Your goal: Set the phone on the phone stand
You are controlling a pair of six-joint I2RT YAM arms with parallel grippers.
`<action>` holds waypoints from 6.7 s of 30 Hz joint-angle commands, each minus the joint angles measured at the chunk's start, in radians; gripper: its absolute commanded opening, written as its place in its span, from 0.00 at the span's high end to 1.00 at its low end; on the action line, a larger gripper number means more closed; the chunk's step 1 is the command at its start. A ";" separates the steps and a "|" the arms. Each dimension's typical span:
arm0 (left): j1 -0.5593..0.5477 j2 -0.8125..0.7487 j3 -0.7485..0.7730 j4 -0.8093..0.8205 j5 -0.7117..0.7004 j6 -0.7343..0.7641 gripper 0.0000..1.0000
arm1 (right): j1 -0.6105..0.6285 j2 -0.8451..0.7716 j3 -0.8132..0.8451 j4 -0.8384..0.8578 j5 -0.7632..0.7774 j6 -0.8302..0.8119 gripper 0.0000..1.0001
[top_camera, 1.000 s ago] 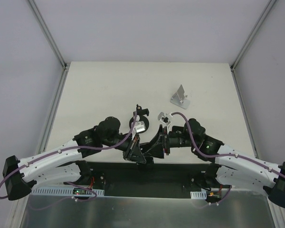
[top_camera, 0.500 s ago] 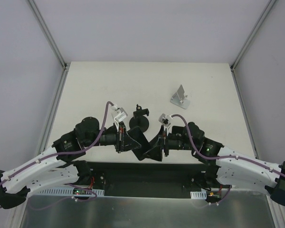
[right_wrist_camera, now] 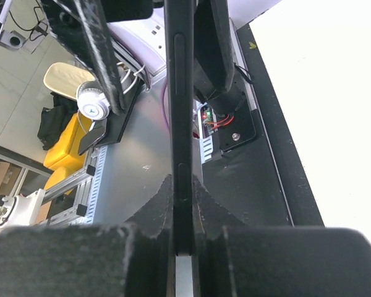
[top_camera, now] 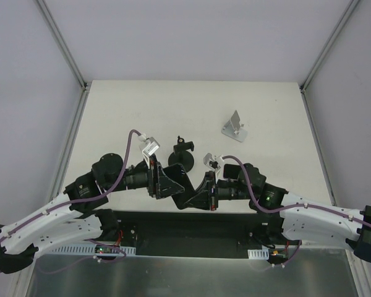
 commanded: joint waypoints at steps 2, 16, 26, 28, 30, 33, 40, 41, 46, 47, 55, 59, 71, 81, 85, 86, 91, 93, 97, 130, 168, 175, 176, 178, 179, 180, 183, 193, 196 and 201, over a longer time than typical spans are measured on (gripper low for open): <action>0.000 0.011 0.066 0.060 -0.010 -0.014 0.53 | -0.002 -0.029 0.007 0.077 0.044 0.007 0.99; 0.000 0.060 0.121 0.068 0.021 0.000 0.65 | -0.001 -0.013 0.014 0.075 0.007 0.005 0.99; 0.000 0.031 0.103 0.105 0.061 -0.039 0.85 | -0.001 -0.006 0.024 0.084 -0.002 0.039 0.99; 0.000 0.031 0.104 0.105 0.064 -0.040 0.97 | 0.002 0.004 0.030 0.097 -0.011 0.049 0.99; 0.000 0.022 0.109 0.105 0.047 -0.042 1.00 | 0.010 0.017 0.041 0.092 -0.014 0.056 0.99; 0.000 0.023 0.153 0.051 -0.010 -0.037 1.00 | 0.010 -0.002 0.055 -0.040 0.051 0.056 0.82; 0.000 0.106 0.344 -0.363 -0.393 0.094 1.00 | 0.004 -0.125 0.127 -0.573 0.645 0.097 0.02; 0.000 0.107 0.367 -0.433 -0.450 0.110 1.00 | -0.004 -0.128 0.145 -0.639 0.697 0.123 0.00; 0.000 0.078 0.364 -0.461 -0.629 0.214 1.00 | -0.109 -0.024 0.295 -0.870 0.790 0.050 0.04; 0.000 0.080 0.365 -0.461 -0.648 0.223 1.00 | -0.132 -0.001 0.314 -0.873 0.788 0.027 0.04; 0.000 0.175 0.422 -0.441 -0.731 0.259 1.00 | -0.274 0.283 0.517 -0.779 0.668 -0.193 0.04; 0.000 0.255 0.482 -0.402 -0.783 0.300 1.00 | -0.269 0.427 0.603 -0.750 0.610 -0.220 0.05; 0.010 0.287 0.462 -0.264 -0.690 0.331 1.00 | -0.199 0.580 0.715 -0.753 0.741 -0.237 0.51; 0.010 0.023 0.247 -0.279 -0.643 0.302 1.00 | -0.195 0.606 0.744 -0.713 0.750 -0.283 0.59; 0.010 0.009 0.215 -0.285 -0.622 0.280 1.00 | -0.197 0.623 0.767 -0.721 0.765 -0.319 0.65; 0.010 0.012 0.216 -0.286 -0.619 0.279 1.00 | -0.197 0.626 0.771 -0.725 0.771 -0.320 0.71; 0.010 0.040 0.241 -0.299 -0.570 0.291 1.00 | -0.195 0.639 0.778 -0.713 0.774 -0.328 0.82; 0.010 0.045 0.244 -0.297 -0.538 0.308 1.00 | -0.195 0.645 0.784 -0.707 0.761 -0.328 0.91; 0.009 0.057 0.232 -0.287 -0.482 0.340 1.00 | -0.194 0.659 0.782 -0.707 0.738 -0.326 0.99; 0.010 0.054 0.223 -0.141 -0.303 0.437 1.00 | -0.194 0.542 0.675 -0.644 0.526 -0.470 0.99; 0.277 0.454 0.104 0.327 0.452 0.797 1.00 | -0.318 0.511 0.613 -0.610 0.102 -0.596 0.99; 0.308 0.509 0.132 0.323 0.542 0.806 1.00 | -0.317 0.504 0.600 -0.609 0.055 -0.613 0.99; 0.311 0.519 0.140 0.323 0.558 0.802 1.00 | -0.318 0.498 0.597 -0.606 0.046 -0.615 0.99; 0.312 0.528 0.141 0.323 0.581 0.800 1.00 | -0.318 0.493 0.587 -0.598 0.038 -0.616 0.99; 0.312 0.529 0.143 0.323 0.582 0.800 1.00 | -0.317 0.491 0.587 -0.597 0.036 -0.619 0.99; 0.315 0.532 0.144 0.323 0.594 0.802 1.00 | -0.317 0.491 0.586 -0.595 0.032 -0.619 0.99; 0.322 0.565 0.166 0.312 0.631 0.794 1.00 | -0.320 0.502 0.589 -0.594 0.013 -0.624 0.99; 0.351 0.635 0.201 0.276 0.667 0.825 1.00 | -0.320 0.501 0.581 -0.589 -0.031 -0.639 0.99; 0.354 0.641 0.196 0.270 0.650 0.837 1.00 | -0.320 0.496 0.575 -0.587 -0.031 -0.639 0.99; 0.358 0.646 0.201 0.237 0.610 0.871 1.00 | -0.321 0.485 0.566 -0.581 -0.048 -0.645 0.99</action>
